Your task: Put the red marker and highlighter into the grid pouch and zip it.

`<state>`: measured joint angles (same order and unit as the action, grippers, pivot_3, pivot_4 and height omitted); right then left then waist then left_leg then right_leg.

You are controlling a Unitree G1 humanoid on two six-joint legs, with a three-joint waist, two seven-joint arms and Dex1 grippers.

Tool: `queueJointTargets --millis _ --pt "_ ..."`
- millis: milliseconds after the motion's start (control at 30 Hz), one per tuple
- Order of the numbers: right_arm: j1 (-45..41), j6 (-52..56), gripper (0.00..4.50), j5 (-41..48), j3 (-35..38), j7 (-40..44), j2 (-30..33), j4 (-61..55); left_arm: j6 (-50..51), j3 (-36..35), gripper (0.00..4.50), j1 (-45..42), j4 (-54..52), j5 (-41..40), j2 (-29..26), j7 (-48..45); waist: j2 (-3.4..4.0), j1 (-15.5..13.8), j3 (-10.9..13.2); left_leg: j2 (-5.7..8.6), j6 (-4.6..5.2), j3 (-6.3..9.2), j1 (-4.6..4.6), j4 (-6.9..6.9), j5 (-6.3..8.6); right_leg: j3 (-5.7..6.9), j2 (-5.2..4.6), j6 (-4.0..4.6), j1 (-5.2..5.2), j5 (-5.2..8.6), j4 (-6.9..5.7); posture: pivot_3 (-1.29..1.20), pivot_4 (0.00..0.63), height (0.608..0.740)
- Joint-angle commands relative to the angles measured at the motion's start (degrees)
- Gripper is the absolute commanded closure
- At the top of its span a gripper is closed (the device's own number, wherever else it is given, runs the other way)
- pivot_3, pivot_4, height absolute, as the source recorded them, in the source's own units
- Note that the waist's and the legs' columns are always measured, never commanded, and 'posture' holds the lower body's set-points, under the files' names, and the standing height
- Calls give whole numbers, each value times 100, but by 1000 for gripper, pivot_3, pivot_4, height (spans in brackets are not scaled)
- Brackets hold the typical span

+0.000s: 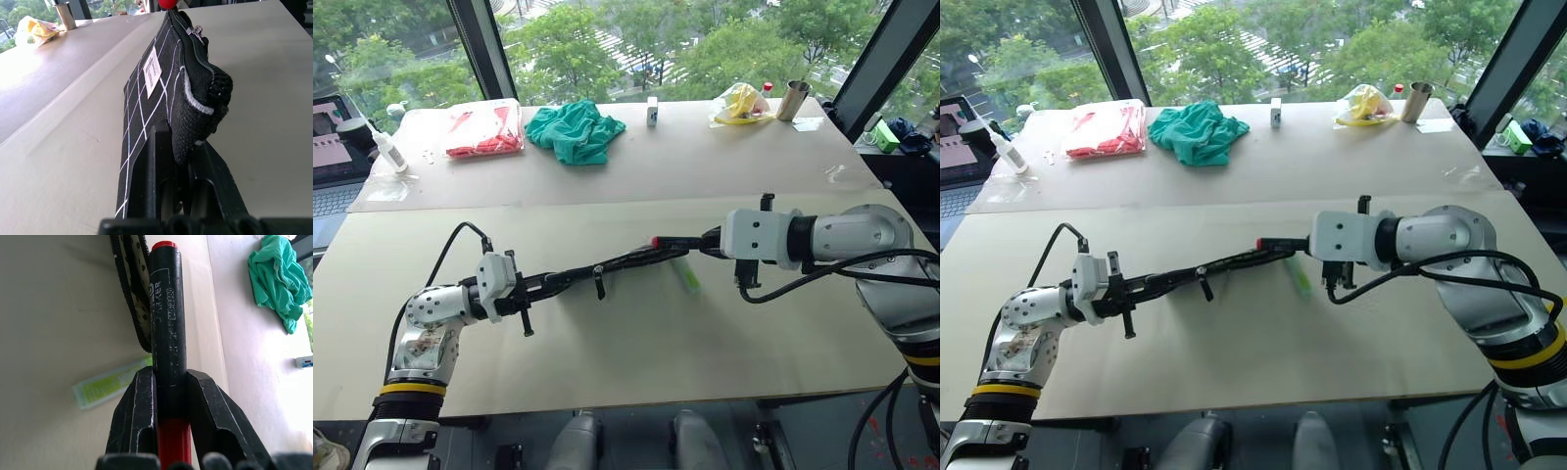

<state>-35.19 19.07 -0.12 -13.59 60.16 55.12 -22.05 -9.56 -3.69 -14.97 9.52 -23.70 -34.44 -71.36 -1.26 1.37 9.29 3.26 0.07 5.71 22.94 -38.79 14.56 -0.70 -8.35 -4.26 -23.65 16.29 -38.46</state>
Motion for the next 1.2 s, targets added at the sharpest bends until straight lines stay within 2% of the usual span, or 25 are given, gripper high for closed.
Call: queueJointTargets --millis 33,300,767,1000,1200 --pt "19 -294 3995 116 288 187 121 -409 8 -37 4500 -10 -159 -50 -20 3 0 -3 0 0 0 0 0 0 0 0 0 0 0 0 0 0 150 740" --pt "-15 -329 3995 12 274 270 108 -580 28 5 4500 -104 -138 -26 0 17 0 -20 0 0 0 0 0 0 0 0 0 0 0 0 0 0 150 740" --pt "-409 -1198 3995 -1447 -560 271 -80 315 26 35 4500 -127 -145 -9 13 21 0 -15 0 0 -2 -4 -1 0 -1 -2 0 0 -2 0 -1 0 150 740" --pt "-1185 -1061 3995 -1884 -1313 494 -1180 670 43 110 4500 -236 -90 39 68 -7 0 64 0 -1 -8 -3 1 2 -4 -2 1 0 -9 0 -8 0 150 740" --pt "-1533 -1237 3995 -2203 -1776 575 -1853 1240 47 158 4500 -352 -13 50 108 -27 0 77 0 3 -38 3 24 -6 -23 -1 0 0 -34 0 -19 0 150 740"
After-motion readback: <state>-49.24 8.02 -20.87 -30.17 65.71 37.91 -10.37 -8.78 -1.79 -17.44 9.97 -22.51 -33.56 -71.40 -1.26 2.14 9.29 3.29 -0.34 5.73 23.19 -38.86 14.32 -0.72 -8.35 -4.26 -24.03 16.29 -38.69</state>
